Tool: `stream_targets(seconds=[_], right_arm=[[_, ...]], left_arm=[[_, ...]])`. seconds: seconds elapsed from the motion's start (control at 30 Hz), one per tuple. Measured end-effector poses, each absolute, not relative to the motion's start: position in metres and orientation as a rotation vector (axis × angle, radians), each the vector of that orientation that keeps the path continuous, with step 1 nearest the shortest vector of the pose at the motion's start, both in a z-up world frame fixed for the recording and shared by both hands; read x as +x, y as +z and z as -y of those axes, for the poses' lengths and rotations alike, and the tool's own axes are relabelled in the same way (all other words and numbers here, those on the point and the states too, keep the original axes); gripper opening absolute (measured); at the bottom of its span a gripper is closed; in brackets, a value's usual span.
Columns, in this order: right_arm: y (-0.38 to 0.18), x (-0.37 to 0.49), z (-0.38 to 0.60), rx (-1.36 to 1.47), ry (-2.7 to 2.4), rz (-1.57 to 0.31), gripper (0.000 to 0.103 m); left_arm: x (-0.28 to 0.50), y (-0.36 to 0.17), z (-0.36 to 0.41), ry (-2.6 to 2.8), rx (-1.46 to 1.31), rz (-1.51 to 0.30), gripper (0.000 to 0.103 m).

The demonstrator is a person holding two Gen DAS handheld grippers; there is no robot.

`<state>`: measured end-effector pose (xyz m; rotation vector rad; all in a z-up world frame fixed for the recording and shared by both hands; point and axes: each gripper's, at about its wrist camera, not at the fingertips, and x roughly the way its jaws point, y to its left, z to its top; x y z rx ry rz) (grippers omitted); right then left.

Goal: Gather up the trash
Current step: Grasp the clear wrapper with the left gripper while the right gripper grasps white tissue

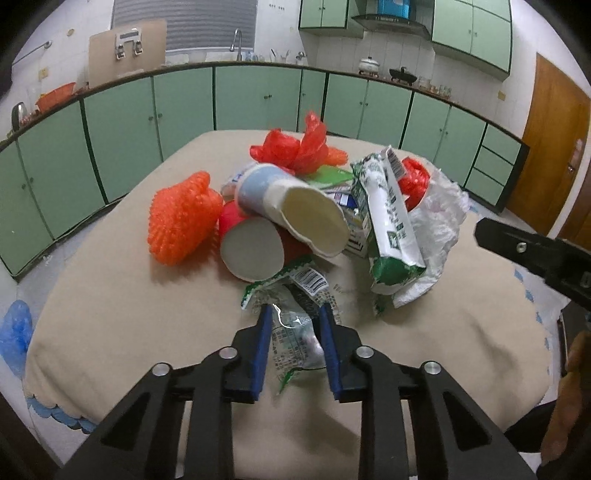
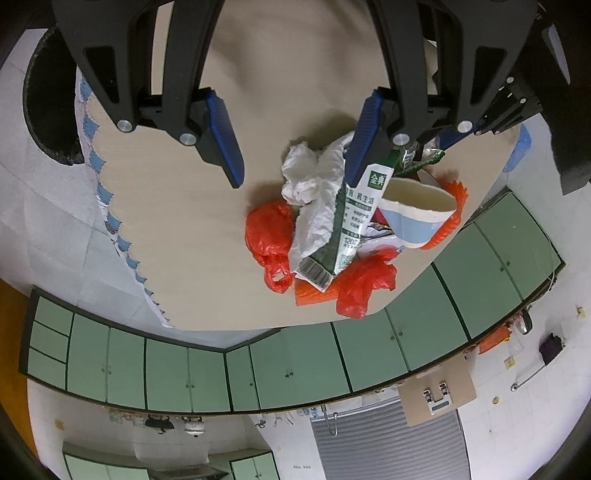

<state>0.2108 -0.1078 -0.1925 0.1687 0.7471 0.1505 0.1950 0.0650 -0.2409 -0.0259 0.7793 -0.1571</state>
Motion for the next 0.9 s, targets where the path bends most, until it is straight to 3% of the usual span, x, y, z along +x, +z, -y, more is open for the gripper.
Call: stream_targets(seconds=[0.17,0.57,0.67,0.73,0.9], right_arm=[[-0.192,0.219,0.103,0.179,0.156,-0.741,0.056],[-0.202,0.238,0.086,0.184,0.161,-0.761,0.052],[-0.209,0.243,0.083,0.168,0.172,-0.790,0.033],[-0.211,0.244,0.083,0.156,0.177,-0.802,0.014],[-0.208,0.235,0.092,0.165,0.195,-0.794,0.006]], left_arm=[[0.191,-0.229,-0.070,-0.151,-0.038,-0.741,0.017],[0.187,-0.207,-0.084,-0.131,-0.077,-0.678,0.014],[0.184,-0.207,-0.084,-0.130,-0.076,-0.673,0.014],[0.183,-0.206,-0.084,-0.127,-0.075,-0.672,0.014],[0.179,-0.202,-0.084,-0.123,-0.076,-0.665,0.014]])
